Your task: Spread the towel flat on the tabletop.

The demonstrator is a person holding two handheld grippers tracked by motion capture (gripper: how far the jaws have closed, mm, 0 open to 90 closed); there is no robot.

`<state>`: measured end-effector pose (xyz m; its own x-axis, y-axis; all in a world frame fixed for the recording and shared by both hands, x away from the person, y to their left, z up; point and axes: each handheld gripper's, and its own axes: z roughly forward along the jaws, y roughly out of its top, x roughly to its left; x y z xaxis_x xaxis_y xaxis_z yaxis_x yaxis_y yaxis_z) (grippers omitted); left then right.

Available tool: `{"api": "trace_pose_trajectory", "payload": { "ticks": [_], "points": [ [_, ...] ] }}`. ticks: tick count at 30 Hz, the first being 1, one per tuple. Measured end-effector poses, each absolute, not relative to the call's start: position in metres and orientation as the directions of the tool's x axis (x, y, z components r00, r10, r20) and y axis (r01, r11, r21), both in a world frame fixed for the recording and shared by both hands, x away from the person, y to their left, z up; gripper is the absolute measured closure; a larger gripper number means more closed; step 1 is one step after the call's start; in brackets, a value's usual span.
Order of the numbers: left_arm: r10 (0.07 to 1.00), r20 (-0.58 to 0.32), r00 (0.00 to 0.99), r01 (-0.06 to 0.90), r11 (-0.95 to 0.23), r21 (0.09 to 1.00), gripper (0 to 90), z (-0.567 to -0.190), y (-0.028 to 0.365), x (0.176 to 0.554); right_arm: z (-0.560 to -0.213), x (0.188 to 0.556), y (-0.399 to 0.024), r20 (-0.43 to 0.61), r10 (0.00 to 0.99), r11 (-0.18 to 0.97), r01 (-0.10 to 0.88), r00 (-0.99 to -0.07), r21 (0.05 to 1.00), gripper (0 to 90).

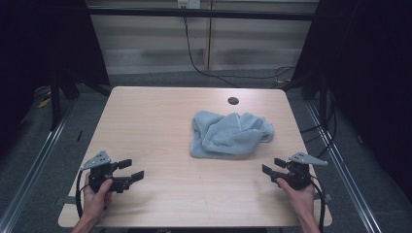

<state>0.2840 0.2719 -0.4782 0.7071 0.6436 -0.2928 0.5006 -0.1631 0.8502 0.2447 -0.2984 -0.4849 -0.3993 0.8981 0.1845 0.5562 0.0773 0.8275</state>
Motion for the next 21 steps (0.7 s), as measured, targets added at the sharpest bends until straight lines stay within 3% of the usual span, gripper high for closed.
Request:
{"api": "trace_pose_trajectory", "payload": {
  "ticks": [12,21],
  "points": [
    [0.664,-0.280,0.693,0.512,-0.180,0.840,17.0,-0.481,0.267,0.287,-0.477,0.255,-0.287,0.159,0.882,0.132,0.555,-0.445,0.821,35.9],
    [0.669,-0.269,0.693,0.509,-0.189,0.840,17.0,-0.480,0.266,0.285,-0.441,0.286,-0.275,0.142,0.860,0.147,0.505,-0.489,0.851,36.8]
  ]
}}
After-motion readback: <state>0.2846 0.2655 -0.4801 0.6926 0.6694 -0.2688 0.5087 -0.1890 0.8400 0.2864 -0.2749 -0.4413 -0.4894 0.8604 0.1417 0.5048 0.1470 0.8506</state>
